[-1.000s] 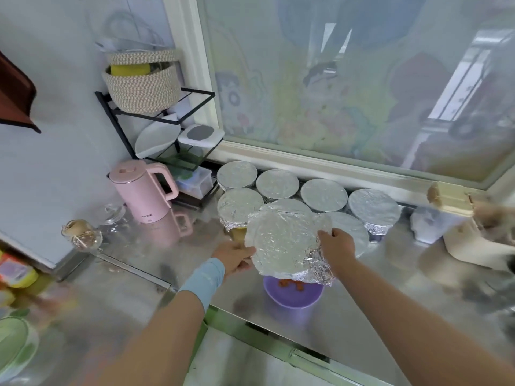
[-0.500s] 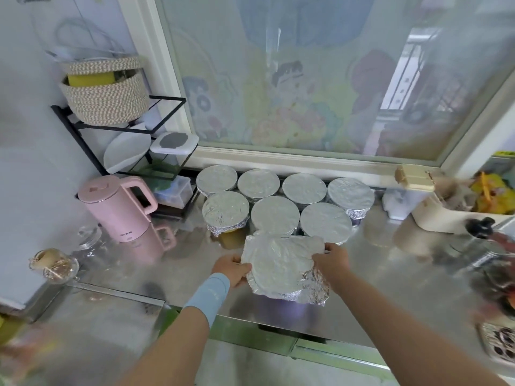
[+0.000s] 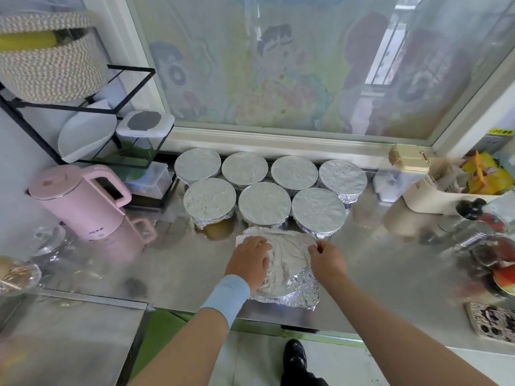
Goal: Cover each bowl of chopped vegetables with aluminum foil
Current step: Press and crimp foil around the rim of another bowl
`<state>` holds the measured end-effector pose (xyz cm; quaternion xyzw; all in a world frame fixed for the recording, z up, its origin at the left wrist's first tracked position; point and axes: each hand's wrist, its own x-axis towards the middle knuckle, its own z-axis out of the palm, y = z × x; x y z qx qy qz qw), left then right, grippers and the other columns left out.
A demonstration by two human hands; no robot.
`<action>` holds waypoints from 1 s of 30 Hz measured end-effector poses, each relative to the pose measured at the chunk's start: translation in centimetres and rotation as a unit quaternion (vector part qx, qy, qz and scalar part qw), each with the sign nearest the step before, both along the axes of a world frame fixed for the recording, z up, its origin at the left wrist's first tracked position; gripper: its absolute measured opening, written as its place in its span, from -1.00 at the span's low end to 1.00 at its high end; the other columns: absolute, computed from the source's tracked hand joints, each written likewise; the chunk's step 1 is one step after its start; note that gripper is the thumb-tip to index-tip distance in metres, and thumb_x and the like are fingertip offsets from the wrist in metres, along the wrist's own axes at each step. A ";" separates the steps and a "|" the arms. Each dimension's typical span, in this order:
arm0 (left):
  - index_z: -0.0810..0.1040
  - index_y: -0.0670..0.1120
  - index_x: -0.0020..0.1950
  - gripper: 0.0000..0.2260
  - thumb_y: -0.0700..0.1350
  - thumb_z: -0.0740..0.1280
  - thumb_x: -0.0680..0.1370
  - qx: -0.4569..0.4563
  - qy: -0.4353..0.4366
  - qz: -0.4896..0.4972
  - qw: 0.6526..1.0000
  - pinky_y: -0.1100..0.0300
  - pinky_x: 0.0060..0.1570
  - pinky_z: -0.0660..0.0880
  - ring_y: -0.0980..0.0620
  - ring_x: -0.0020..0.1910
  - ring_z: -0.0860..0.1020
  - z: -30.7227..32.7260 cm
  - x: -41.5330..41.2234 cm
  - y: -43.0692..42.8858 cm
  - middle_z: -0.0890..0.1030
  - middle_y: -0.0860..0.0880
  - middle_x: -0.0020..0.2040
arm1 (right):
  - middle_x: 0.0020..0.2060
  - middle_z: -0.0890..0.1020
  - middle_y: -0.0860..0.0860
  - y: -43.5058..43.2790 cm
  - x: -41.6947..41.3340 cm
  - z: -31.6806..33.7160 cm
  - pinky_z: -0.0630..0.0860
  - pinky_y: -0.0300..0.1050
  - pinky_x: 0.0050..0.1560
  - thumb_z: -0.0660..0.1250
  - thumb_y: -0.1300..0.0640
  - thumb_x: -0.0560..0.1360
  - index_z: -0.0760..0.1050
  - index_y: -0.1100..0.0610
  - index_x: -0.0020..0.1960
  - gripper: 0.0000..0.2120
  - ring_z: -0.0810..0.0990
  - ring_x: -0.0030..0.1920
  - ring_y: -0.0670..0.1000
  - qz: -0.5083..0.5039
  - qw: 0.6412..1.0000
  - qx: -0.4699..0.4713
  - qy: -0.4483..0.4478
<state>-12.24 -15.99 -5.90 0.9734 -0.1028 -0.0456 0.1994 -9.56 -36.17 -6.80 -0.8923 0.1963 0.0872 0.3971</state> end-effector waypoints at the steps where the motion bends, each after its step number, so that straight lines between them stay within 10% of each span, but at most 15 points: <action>1: 0.31 0.02 0.48 -0.60 -0.04 0.18 0.64 0.026 0.017 -0.018 0.999 0.12 0.47 0.12 0.00 0.53 0.12 -0.5 0.5 -0.4 0.23 0.04 0.52 | -0.32 0.54 0.02 0.0 0.3 -0.1 0.34 -0.12 -0.24 0.22 0.13 0.59 0.49 0.17 -0.09 -0.85 0.50 -0.24 0.10 0.004 1.000 -0.014 0.001; 7: -0.21 0.06 0.60 -0.12 0.31 0.26 0.50 0.107 0.122 -0.053 0.985 -0.01 0.54 -0.18 0.02 0.55 -0.31 -2.9 1.8 -0.7 -0.32 0.07 0.57 | -0.21 0.59 0.02 0.2 2.5 -0.8 0.45 -0.07 -0.17 0.18 0.12 0.50 0.45 0.06 0.06 -0.84 0.55 -0.19 0.11 0.029 0.998 -0.050 -0.001; 14: -0.23 0.09 0.59 0.01 0.36 0.35 0.40 0.054 0.128 -0.008 0.990 0.01 0.53 -0.01 0.03 0.57 -0.08 -4.2 1.2 -0.3 -0.20 0.15 0.59 | -0.14 0.63 0.00 0.1 4.5 -3.1 0.48 -0.09 -0.13 0.24 -0.01 0.59 0.54 0.08 0.11 -0.79 0.57 -0.14 0.06 0.002 1.000 0.009 0.002; 19: -0.22 0.12 0.58 -0.11 0.41 0.20 0.46 0.029 0.097 -0.007 0.995 0.00 0.53 -0.21 0.05 0.56 -0.28 -4.6 0.9 -0.1 -0.31 0.11 0.58 | -0.23 0.63 -0.01 0.1 4.9 -3.9 0.62 0.09 -0.16 0.22 -0.04 0.58 0.51 -0.02 0.07 -0.84 0.62 -0.21 0.09 -0.007 0.999 0.043 0.005; 24: 0.37 0.08 0.33 -0.24 0.48 0.32 0.28 0.001 0.000 -0.077 0.997 -0.07 0.48 0.12 -0.02 0.48 0.12 -3.8 -0.5 1.0 0.18 0.06 0.49 | -0.11 0.58 -0.04 -0.4 4.6 -3.3 0.59 0.03 -0.14 0.20 0.06 0.60 0.40 -0.08 0.18 -0.83 0.60 -0.20 0.05 0.031 0.998 0.035 -0.044; 30: 0.38 0.02 0.29 -0.34 0.34 0.36 0.32 0.067 -0.001 -0.206 0.976 0.11 0.40 0.27 0.02 0.34 0.31 -3.1 -1.5 2.7 0.40 0.03 0.29 | 0.12 0.48 0.03 -1.0 3.8 -2.7 0.53 0.04 0.03 0.33 0.33 0.42 0.53 0.03 0.12 -0.66 0.52 0.03 0.10 0.174 0.968 -0.126 -0.127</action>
